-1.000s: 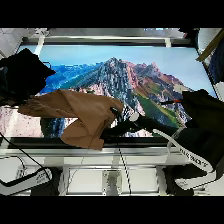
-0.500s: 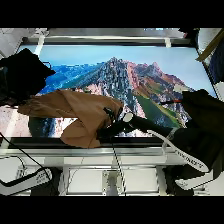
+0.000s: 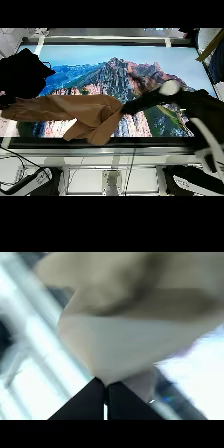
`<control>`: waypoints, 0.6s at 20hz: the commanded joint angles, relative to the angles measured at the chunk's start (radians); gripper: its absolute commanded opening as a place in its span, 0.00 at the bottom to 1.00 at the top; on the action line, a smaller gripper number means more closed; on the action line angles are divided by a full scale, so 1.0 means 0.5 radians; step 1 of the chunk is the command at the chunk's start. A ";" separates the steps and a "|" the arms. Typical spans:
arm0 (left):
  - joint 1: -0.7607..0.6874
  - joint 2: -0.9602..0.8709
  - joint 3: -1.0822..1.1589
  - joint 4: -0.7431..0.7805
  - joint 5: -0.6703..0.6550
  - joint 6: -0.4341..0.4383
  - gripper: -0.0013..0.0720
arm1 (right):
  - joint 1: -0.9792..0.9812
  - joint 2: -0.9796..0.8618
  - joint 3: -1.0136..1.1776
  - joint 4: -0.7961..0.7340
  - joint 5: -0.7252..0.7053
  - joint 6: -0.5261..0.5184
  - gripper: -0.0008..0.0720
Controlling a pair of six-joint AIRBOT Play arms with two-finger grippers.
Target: Fold the clothes and pants, and hang the long-sleeved shirts on hangers.
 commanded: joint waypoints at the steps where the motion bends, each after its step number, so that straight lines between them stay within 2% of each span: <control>1: 0.072 0.148 -0.001 0.026 -0.031 0.000 0.04 | -0.388 0.319 0.121 -0.362 0.163 0.106 0.03; 4: 0.072 0.166 -0.001 0.028 -0.031 0.001 0.04 | -0.631 0.336 0.214 -0.447 0.138 0.104 0.03; 8: 0.072 0.160 -0.001 0.024 0.011 -0.001 0.04 | -0.852 0.291 0.220 -0.469 -0.223 0.112 0.03; 12: 0.071 0.158 -0.004 -0.236 0.233 -0.014 0.04 | -0.863 0.025 0.220 -0.236 -0.520 0.108 0.03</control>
